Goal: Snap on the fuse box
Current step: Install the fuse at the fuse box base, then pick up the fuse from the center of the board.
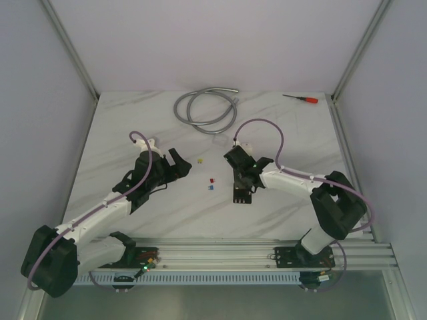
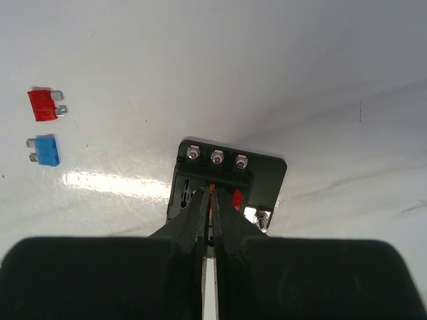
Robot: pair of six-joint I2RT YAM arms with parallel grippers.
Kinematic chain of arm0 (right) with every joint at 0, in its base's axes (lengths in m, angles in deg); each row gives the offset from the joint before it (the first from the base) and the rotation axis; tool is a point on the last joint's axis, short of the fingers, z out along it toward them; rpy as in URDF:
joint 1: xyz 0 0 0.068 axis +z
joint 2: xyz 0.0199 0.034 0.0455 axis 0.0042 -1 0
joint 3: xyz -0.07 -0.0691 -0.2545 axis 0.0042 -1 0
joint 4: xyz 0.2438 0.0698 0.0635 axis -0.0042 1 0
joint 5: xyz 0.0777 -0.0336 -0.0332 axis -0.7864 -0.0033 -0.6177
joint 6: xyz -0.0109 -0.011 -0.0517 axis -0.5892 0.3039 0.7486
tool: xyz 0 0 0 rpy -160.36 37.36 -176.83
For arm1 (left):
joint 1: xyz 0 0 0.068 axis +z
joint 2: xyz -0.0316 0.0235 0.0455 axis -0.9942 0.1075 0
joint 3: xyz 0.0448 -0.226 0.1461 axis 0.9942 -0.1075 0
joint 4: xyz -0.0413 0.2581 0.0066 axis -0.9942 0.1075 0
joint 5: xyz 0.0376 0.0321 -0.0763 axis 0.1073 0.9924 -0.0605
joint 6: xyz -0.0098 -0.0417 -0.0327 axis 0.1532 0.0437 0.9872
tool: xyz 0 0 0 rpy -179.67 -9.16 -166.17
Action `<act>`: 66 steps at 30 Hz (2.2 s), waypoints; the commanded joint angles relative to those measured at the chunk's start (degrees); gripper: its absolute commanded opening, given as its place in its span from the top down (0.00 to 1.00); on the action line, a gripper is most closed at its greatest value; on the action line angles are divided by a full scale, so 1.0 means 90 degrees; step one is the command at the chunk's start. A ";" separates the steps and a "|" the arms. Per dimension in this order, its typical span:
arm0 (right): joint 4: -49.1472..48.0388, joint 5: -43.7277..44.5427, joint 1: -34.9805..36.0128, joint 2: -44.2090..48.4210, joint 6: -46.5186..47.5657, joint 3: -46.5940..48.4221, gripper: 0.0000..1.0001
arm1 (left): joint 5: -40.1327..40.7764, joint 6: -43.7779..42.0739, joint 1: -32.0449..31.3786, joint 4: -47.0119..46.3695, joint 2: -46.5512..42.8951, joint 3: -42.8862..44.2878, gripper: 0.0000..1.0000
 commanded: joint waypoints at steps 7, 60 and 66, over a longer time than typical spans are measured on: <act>0.1544 -0.0481 0.0030 -0.1192 0.0293 -0.0538 1.00 | -0.0030 0.0043 0.0057 0.0093 -0.0118 -0.0067 0.00; 0.0122 -0.0097 0.1082 -0.2336 0.1191 0.2295 0.52 | -0.0998 0.0298 0.1072 -0.0129 -0.0193 -0.0734 0.00; 0.0457 -0.0067 0.1118 -0.2022 0.1266 0.2054 0.50 | -0.1021 0.0321 0.1077 -0.0129 -0.0254 -0.0734 0.00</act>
